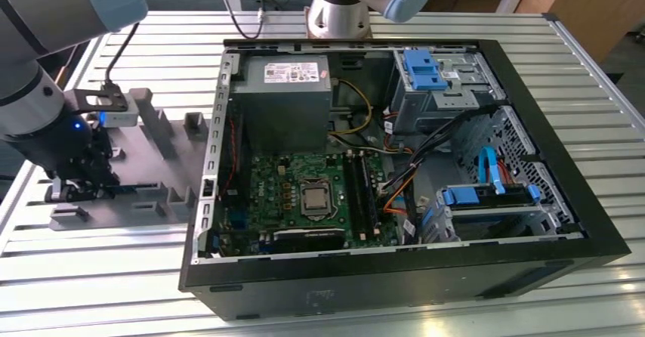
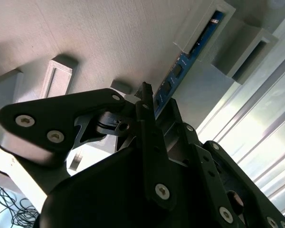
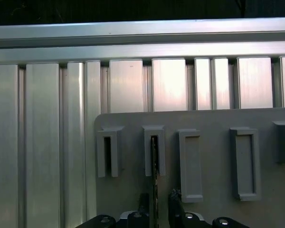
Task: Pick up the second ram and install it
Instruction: 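Pick up the second ram and move it above second insertion slot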
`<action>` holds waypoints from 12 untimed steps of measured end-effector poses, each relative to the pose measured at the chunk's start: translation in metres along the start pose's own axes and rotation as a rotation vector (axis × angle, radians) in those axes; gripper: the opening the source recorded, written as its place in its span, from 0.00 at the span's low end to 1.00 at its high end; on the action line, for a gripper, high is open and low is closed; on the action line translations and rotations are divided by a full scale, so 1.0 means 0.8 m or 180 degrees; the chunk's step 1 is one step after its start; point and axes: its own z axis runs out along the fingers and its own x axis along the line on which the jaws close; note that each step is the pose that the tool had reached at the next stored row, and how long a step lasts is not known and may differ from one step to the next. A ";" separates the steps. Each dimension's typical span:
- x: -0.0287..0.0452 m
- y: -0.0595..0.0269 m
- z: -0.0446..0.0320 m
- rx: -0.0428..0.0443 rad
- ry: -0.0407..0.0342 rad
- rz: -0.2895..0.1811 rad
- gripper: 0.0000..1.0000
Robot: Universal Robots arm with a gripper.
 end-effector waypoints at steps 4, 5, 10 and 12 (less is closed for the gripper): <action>0.0000 0.000 0.0006 0.0000 0.0000 0.0000 0.30; 0.0000 -0.001 0.0008 0.0000 0.0000 0.0000 0.30; 0.0000 -0.001 0.0000 0.0000 0.0000 0.0000 0.30; 0.0000 -0.001 0.0000 0.0001 0.0000 0.0000 0.30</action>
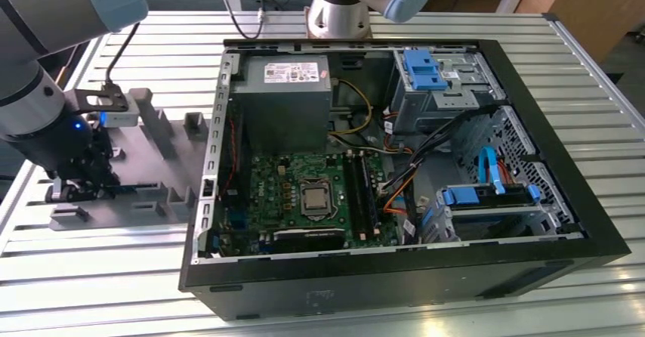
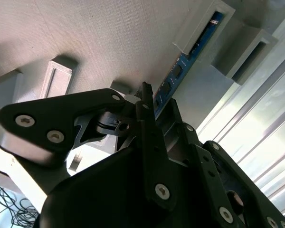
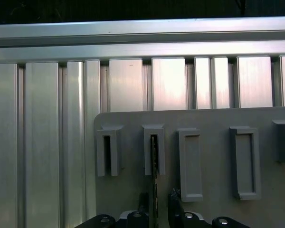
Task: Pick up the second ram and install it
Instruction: 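Pick up the second ram and move it above second insertion slot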
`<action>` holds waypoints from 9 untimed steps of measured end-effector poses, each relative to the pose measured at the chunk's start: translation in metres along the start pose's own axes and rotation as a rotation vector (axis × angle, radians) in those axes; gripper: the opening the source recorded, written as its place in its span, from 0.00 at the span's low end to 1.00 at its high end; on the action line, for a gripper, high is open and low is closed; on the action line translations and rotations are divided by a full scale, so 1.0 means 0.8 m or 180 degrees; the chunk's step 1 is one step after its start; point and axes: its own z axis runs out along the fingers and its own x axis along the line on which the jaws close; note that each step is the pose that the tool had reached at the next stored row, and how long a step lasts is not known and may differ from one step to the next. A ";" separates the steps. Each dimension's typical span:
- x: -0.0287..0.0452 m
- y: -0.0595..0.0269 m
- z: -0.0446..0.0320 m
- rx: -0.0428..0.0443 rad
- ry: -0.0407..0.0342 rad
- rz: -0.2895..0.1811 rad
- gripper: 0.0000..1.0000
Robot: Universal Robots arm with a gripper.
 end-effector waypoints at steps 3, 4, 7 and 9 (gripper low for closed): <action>0.0000 0.000 -0.0001 0.0000 0.0000 0.0000 0.30; 0.0000 0.000 -0.0001 0.0000 0.0000 0.0000 0.30; 0.0000 0.000 -0.0001 0.0000 0.0000 0.0000 0.29; 0.0000 0.000 -0.0002 0.0000 0.0000 0.0000 0.29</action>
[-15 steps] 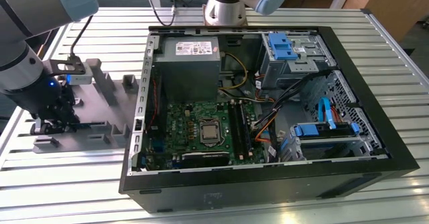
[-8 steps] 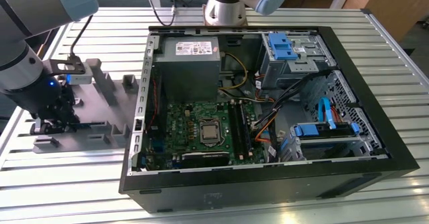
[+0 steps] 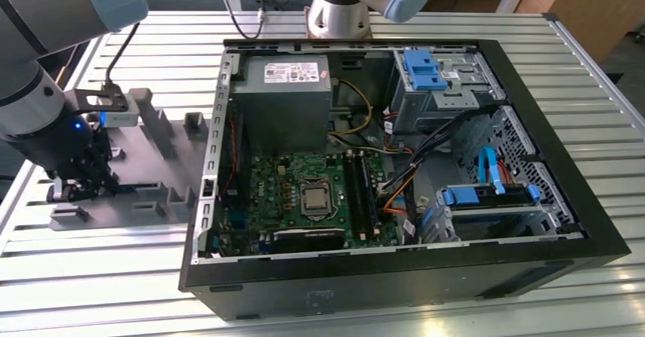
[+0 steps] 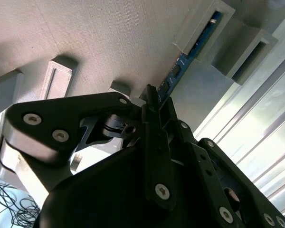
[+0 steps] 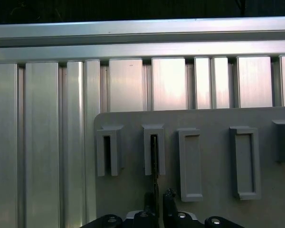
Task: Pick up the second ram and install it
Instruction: 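Pick up the second ram and move it above second insertion slot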
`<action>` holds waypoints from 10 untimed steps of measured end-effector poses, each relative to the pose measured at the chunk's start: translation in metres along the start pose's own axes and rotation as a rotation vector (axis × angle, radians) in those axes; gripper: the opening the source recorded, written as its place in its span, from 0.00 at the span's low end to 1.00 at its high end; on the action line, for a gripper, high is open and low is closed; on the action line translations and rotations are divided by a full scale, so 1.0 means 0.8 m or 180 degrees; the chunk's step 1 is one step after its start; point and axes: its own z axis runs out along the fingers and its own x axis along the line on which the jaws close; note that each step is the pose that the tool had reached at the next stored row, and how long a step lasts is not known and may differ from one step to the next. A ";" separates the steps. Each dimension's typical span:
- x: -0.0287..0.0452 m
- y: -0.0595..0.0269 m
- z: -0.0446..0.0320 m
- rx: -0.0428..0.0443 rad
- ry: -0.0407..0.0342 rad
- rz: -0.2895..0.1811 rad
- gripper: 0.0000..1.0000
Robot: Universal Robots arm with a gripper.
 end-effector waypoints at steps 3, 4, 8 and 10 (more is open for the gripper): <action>0.0000 0.000 0.0000 0.0000 0.0000 0.0000 0.22; 0.0000 0.000 -0.0001 0.0000 0.0000 0.0000 0.22; 0.0000 0.000 -0.0001 0.0000 0.0000 0.0000 0.20; 0.0000 0.000 -0.0001 0.0000 0.0000 0.0000 0.14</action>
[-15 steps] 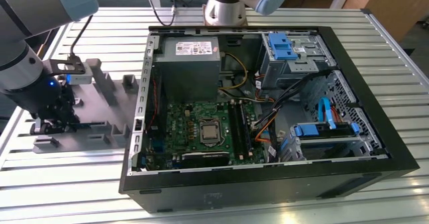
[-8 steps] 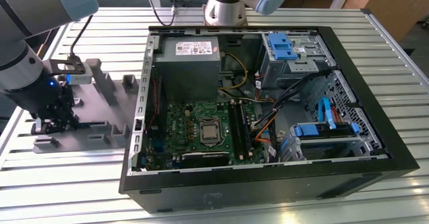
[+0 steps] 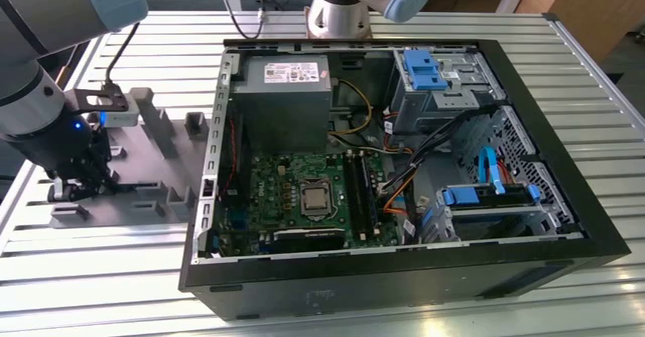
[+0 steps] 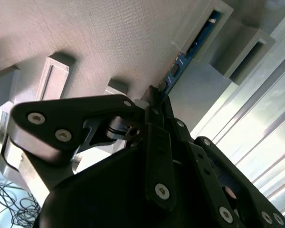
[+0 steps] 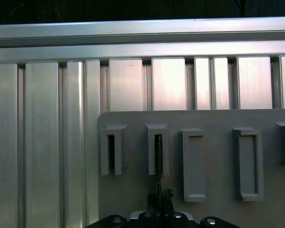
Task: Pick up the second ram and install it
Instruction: 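Pick up the second ram and move it above second insertion slot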
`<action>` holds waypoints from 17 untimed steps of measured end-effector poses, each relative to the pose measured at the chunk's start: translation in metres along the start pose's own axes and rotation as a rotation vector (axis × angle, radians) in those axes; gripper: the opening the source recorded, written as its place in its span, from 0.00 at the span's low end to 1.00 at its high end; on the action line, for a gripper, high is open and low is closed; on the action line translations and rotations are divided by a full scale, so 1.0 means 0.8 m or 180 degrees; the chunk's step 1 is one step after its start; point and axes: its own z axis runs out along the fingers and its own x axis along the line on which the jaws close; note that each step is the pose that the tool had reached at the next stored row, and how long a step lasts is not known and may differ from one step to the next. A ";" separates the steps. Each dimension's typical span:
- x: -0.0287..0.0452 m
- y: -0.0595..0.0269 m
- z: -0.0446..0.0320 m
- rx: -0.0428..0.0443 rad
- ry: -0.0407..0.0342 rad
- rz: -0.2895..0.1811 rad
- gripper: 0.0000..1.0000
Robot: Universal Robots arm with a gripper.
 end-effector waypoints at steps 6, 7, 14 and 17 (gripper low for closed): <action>0.0000 0.000 -0.0001 0.0000 0.0000 0.0000 0.14; 0.0000 0.000 -0.0001 0.0000 0.0000 0.0000 0.14; 0.0011 0.000 -0.0001 -0.0001 -0.0001 -0.0114 0.14; 0.0012 0.000 -0.0001 -0.0002 -0.0001 -0.0117 0.14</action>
